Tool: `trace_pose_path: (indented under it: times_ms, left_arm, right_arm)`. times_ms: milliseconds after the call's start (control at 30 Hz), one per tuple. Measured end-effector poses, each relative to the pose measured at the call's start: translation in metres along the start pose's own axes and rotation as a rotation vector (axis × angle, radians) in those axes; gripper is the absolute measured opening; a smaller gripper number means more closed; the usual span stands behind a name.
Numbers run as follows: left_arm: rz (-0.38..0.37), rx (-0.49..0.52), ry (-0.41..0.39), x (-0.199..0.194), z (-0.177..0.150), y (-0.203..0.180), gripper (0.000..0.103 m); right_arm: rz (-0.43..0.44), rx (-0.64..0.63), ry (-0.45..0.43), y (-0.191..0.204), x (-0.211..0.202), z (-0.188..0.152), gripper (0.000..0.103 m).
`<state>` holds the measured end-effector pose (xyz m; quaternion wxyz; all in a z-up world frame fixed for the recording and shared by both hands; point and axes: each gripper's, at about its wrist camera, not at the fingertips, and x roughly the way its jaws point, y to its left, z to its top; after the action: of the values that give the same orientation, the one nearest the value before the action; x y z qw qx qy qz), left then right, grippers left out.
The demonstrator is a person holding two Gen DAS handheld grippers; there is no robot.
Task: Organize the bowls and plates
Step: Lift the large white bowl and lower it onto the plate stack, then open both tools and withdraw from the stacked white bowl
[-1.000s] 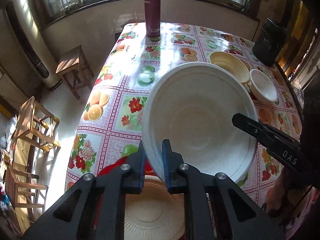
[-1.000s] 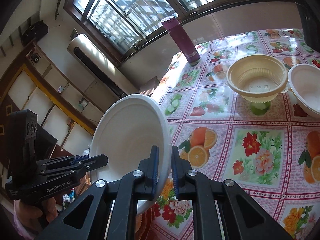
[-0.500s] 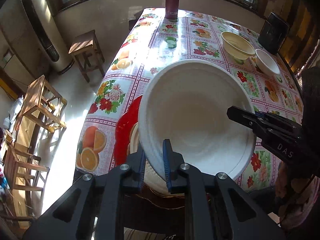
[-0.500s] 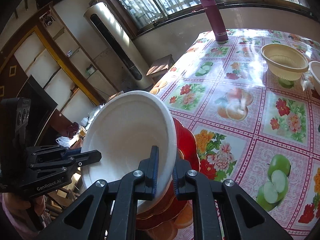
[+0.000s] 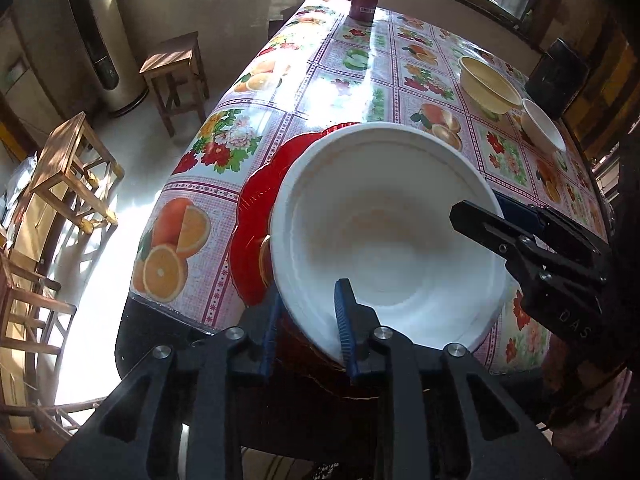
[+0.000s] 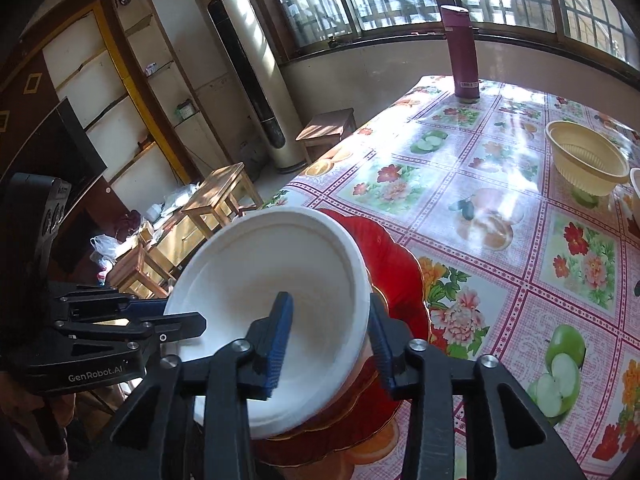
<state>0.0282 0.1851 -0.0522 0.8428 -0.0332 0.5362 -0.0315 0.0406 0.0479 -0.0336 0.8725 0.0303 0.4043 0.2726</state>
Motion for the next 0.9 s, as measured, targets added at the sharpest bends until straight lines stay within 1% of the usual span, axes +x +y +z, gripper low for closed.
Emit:
trace_pose_path:
  times_ms: [33, 67, 100, 200, 267, 300, 333, 367, 400, 467, 567, 633, 733, 900]
  left_arm:
    - [-0.004, -0.004, -0.012, -0.003, -0.001, 0.001, 0.062]
    - [-0.012, -0.006, -0.028, -0.007, -0.002, 0.002, 0.09]
    - [-0.02, -0.011, -0.052, -0.013, -0.004, 0.003, 0.092]
    - [-0.041, -0.023, -0.145, -0.036, -0.006, 0.003, 0.092]
    - [-0.06, -0.031, -0.232, -0.055, -0.006, 0.0, 0.092]
    - [-0.074, -0.029, -0.278, -0.064, -0.005, -0.004, 0.092]
    - [-0.095, -0.023, -0.32, -0.072, -0.003, -0.01, 0.093]
    - [-0.122, -0.017, -0.354, -0.078, 0.0, -0.018, 0.098]
    - [-0.153, -0.013, -0.377, -0.082, 0.002, -0.027, 0.103]
    - [-0.227, 0.009, -0.405, -0.086, 0.009, -0.048, 0.103]
    - [-0.307, 0.067, -0.394, -0.08, 0.024, -0.089, 0.103]
    - [-0.35, 0.098, -0.362, -0.071, 0.034, -0.117, 0.103]
    - [-0.375, 0.121, -0.312, -0.053, 0.051, -0.155, 0.103]
    - [-0.371, 0.13, -0.247, -0.024, 0.071, -0.205, 0.103]
  right_arm:
    - [0.0, -0.008, -0.02, 0.001, -0.005, 0.001, 0.067]
    - [-0.003, -0.019, -0.039, 0.002, -0.011, 0.002, 0.07]
    - [-0.002, -0.033, -0.058, 0.003, -0.017, 0.003, 0.071]
    - [-0.006, -0.049, -0.152, -0.004, -0.041, 0.007, 0.076]
    - [-0.014, -0.024, -0.233, -0.017, -0.058, 0.007, 0.091]
    - [-0.023, -0.01, -0.264, -0.025, -0.065, 0.006, 0.093]
    - [-0.035, 0.004, -0.286, -0.034, -0.07, 0.006, 0.098]
    - [-0.05, 0.023, -0.303, -0.046, -0.075, 0.005, 0.101]
    - [-0.068, 0.049, -0.315, -0.059, -0.078, 0.004, 0.103]
    - [-0.101, 0.111, -0.32, -0.089, -0.084, 0.001, 0.103]
    - [-0.145, 0.212, -0.306, -0.141, -0.091, -0.008, 0.103]
    - [-0.178, 0.271, -0.303, -0.177, -0.1, -0.014, 0.103]
    - [-0.202, 0.355, -0.305, -0.225, -0.116, -0.02, 0.103]
    - [-0.214, 0.486, -0.373, -0.296, -0.151, -0.033, 0.103]
